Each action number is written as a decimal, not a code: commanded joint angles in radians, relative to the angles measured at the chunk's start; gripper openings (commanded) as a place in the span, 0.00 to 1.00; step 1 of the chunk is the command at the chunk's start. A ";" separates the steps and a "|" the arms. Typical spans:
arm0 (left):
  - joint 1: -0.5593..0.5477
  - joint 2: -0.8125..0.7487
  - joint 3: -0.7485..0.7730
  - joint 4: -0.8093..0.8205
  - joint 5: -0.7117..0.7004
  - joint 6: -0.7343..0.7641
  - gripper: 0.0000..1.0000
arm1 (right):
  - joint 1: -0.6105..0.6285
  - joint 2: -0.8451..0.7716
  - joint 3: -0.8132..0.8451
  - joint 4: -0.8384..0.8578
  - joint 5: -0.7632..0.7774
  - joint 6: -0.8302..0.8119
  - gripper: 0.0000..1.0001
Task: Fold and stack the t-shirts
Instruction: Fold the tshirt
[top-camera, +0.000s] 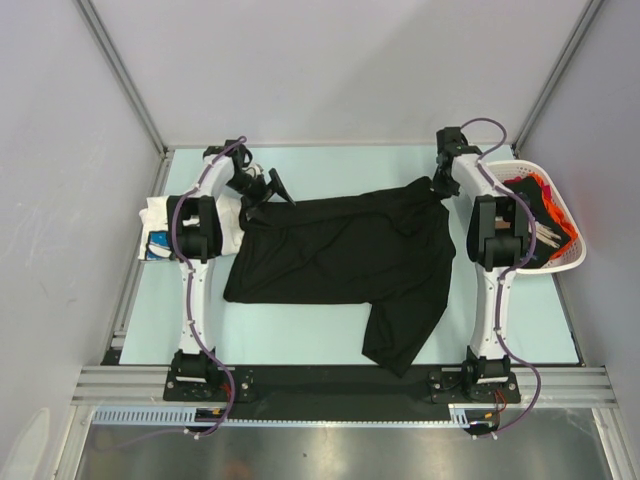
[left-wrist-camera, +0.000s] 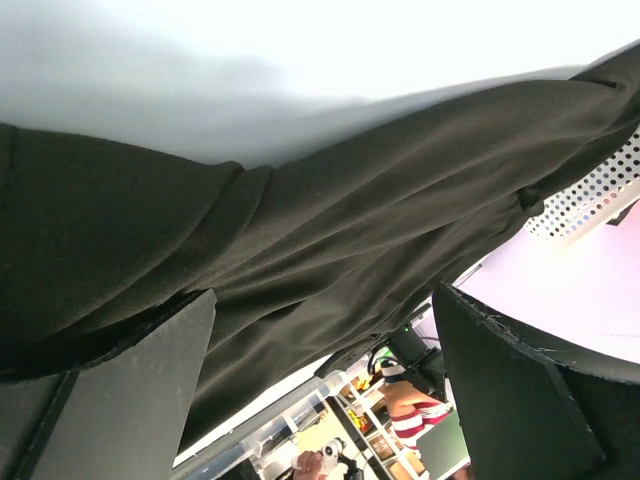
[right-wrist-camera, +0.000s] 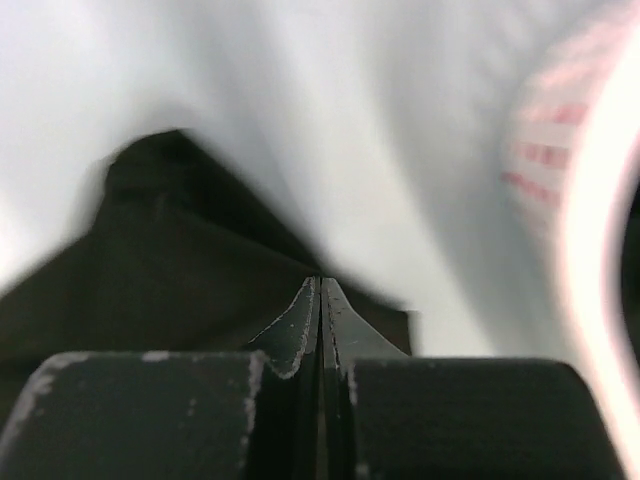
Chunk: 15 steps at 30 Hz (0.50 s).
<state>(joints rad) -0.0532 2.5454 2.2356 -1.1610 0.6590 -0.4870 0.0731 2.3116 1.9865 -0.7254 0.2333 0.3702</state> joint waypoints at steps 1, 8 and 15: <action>0.015 0.033 -0.018 -0.039 -0.131 0.042 1.00 | -0.038 -0.063 -0.041 -0.016 0.127 0.016 0.00; 0.015 0.033 -0.014 -0.039 -0.125 0.048 1.00 | -0.042 -0.034 -0.018 -0.042 0.071 0.030 0.04; 0.015 0.038 -0.021 -0.034 -0.107 0.050 1.00 | -0.045 -0.171 -0.113 -0.026 0.024 0.059 0.70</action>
<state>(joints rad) -0.0532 2.5454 2.2356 -1.1614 0.6598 -0.4858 0.0349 2.2883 1.9118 -0.7498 0.2646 0.4099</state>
